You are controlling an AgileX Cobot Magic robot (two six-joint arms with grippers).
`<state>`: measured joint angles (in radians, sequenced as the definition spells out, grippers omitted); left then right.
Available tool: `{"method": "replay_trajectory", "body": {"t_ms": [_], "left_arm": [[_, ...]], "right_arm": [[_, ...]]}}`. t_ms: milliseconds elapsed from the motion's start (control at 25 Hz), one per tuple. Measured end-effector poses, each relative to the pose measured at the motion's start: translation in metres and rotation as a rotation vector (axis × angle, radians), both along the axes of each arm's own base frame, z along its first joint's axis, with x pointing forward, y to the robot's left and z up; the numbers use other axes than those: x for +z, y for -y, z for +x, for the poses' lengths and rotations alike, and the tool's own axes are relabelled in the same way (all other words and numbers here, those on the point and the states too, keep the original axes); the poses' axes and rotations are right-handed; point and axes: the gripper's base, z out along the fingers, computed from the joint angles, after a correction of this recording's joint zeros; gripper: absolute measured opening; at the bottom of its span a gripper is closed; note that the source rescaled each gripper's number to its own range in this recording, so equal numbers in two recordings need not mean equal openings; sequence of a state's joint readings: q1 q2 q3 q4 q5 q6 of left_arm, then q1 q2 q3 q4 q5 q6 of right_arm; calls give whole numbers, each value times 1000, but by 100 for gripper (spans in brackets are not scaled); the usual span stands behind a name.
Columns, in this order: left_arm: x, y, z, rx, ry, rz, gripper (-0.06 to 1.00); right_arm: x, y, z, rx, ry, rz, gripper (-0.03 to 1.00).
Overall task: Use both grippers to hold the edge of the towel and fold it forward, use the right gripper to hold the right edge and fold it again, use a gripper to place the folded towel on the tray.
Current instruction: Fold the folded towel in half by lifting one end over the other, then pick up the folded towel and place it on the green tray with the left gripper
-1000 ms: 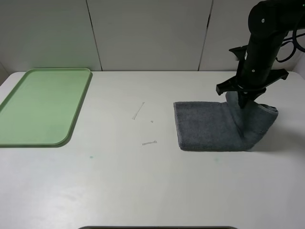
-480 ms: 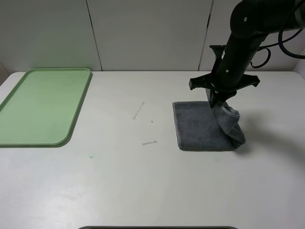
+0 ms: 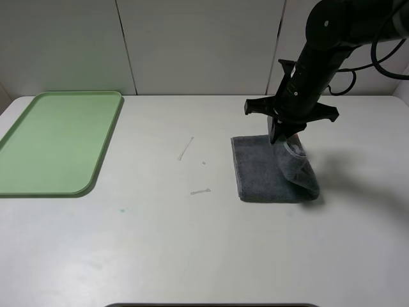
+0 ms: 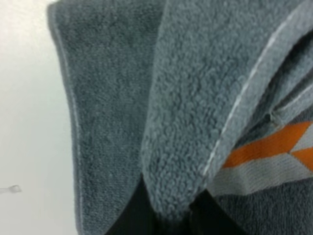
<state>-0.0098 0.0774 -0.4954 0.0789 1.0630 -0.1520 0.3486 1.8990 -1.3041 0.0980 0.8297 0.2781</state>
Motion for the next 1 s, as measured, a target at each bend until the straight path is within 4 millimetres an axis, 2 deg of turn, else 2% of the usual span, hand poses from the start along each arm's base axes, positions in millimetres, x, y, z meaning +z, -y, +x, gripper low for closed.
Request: {"method": "replay_trajectory", "body": {"t_ms": [320,400,480,560,640,760,1000], "left_arm": [[0,0,0,0,0,0,100],[0,0,0,0,0,0,100],[0,0,0,0,0,0,100],[0,0,0,0,0,0,100],[0,0,0,0,0,0,100],[0,0,0,0,0,0,100],[0,0,0,0,0,0,100]], "right_arm": [[0,-1,1,-6,11,12,7],[0,-1,1,-6,15,13,11],[1,-2,1,-11,15,21,31],[1,-3,1,-23,10,42,71],[1,-5,1,-37,9,61,89],[1,-6,1,-46,5,76,98],[2,-6,2,-48,10,80,100]]}}
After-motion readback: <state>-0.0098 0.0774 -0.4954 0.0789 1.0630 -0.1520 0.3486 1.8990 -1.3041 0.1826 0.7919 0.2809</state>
